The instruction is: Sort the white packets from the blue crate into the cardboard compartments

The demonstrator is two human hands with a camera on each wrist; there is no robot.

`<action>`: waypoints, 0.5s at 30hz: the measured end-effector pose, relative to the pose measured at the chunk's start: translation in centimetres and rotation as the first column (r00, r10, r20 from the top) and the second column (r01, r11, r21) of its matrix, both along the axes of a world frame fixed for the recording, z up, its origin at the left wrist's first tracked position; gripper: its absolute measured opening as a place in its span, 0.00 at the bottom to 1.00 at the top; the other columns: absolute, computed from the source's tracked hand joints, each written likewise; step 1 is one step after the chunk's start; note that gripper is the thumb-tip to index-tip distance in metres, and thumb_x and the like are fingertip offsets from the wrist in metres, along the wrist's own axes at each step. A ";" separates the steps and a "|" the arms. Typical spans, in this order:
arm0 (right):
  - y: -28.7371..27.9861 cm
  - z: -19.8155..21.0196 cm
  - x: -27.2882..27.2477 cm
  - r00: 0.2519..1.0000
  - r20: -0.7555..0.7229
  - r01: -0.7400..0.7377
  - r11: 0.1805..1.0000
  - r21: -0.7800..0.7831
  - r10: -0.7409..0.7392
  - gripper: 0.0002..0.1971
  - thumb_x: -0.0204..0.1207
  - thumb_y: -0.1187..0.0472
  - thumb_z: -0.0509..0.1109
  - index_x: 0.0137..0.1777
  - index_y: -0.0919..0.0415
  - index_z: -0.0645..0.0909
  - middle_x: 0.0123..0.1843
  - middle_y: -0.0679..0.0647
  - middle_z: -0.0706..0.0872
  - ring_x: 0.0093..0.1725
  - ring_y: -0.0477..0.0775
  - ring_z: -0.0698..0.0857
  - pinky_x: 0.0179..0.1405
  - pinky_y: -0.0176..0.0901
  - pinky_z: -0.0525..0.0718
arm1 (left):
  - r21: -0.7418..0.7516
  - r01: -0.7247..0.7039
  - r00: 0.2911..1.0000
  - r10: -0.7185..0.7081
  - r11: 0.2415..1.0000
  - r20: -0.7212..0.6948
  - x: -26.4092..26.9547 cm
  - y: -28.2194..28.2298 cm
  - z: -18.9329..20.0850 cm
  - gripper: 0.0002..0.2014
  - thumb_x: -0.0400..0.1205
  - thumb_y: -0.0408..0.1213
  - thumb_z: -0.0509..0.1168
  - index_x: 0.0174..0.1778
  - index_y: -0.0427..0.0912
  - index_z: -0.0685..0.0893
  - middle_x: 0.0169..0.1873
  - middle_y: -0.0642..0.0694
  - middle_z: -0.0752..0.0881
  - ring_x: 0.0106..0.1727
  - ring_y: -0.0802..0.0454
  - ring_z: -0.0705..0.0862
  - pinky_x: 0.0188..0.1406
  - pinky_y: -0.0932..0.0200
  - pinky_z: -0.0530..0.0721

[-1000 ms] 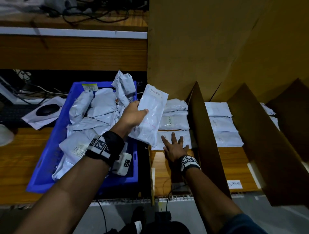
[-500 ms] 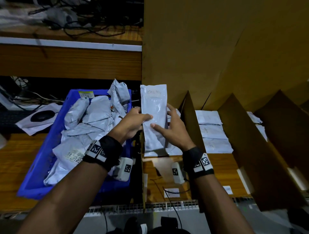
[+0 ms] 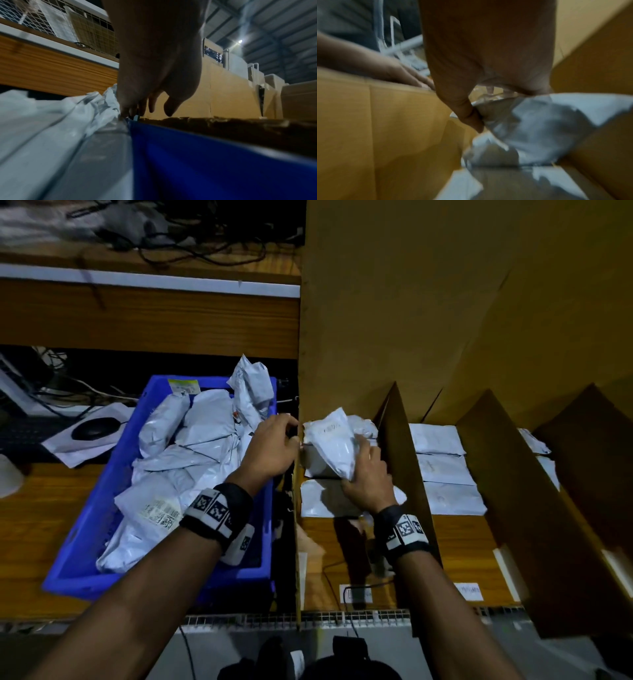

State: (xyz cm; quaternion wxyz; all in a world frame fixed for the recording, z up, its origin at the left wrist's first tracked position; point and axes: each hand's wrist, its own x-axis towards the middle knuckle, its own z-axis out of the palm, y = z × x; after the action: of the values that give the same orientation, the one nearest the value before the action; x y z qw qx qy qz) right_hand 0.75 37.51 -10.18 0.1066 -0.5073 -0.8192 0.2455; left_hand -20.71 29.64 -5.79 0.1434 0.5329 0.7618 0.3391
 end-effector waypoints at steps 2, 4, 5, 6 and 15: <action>-0.2 -1.9 0.2 0.994 0.111 -0.004 1.000 -0.028 0.007 0.51 0.75 0.52 0.80 0.91 0.49 0.52 0.79 0.63 0.68 0.76 0.78 0.72 0.73 0.82 0.73 | -0.047 0.070 0.995 -0.073 0.996 -0.066 -0.5 0.1 -1.5 0.19 0.88 0.32 0.65 0.76 0.35 0.79 0.70 0.32 0.82 0.73 0.34 0.78 0.70 0.48 0.74; -0.3 -3.7 0.3 0.975 0.223 -0.012 1.000 -0.016 0.015 0.52 0.76 0.52 0.80 0.92 0.49 0.50 0.79 0.63 0.68 0.77 0.78 0.71 0.78 0.80 0.68 | -0.071 0.138 0.985 -0.145 0.988 -0.098 -0.9 0.4 -2.8 0.16 0.88 0.29 0.63 0.72 0.31 0.79 0.65 0.28 0.83 0.69 0.30 0.80 0.65 0.46 0.74; -0.3 -4.6 0.3 0.962 0.272 -0.023 1.000 -0.003 0.023 0.51 0.76 0.53 0.79 0.92 0.49 0.49 0.79 0.63 0.68 0.78 0.78 0.71 0.81 0.80 0.65 | -0.094 0.153 0.981 -0.163 0.984 -0.103 -1.0 0.4 -3.2 0.15 0.87 0.28 0.62 0.69 0.32 0.79 0.62 0.28 0.84 0.67 0.29 0.80 0.63 0.44 0.74; -0.3 -5.5 0.3 0.949 0.313 -0.042 0.999 0.012 0.036 0.51 0.76 0.52 0.78 0.92 0.49 0.49 0.80 0.62 0.68 0.78 0.77 0.70 0.82 0.79 0.62 | -0.112 0.160 0.978 -0.173 0.981 -0.114 -1.2 0.4 -3.5 0.15 0.86 0.29 0.60 0.68 0.32 0.79 0.63 0.29 0.83 0.67 0.29 0.80 0.63 0.43 0.75; 0.5 -9.3 0.2 0.855 0.466 -0.258 0.966 0.002 0.228 0.55 0.77 0.52 0.80 0.93 0.45 0.44 0.89 0.57 0.64 0.88 0.72 0.59 0.86 0.84 0.46 | -0.103 0.188 0.951 -0.207 0.977 -0.229 -2.1 0.4 -6.7 0.34 0.84 0.27 0.66 0.88 0.34 0.66 0.88 0.32 0.67 0.91 0.32 0.59 0.87 0.32 0.64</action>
State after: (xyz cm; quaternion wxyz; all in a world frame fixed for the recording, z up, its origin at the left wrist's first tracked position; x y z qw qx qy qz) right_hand 0.96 38.02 -19.45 -0.1066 -0.4398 -0.8858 0.1028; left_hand -22.77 29.99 -12.49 0.1055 0.6370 0.7295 0.2258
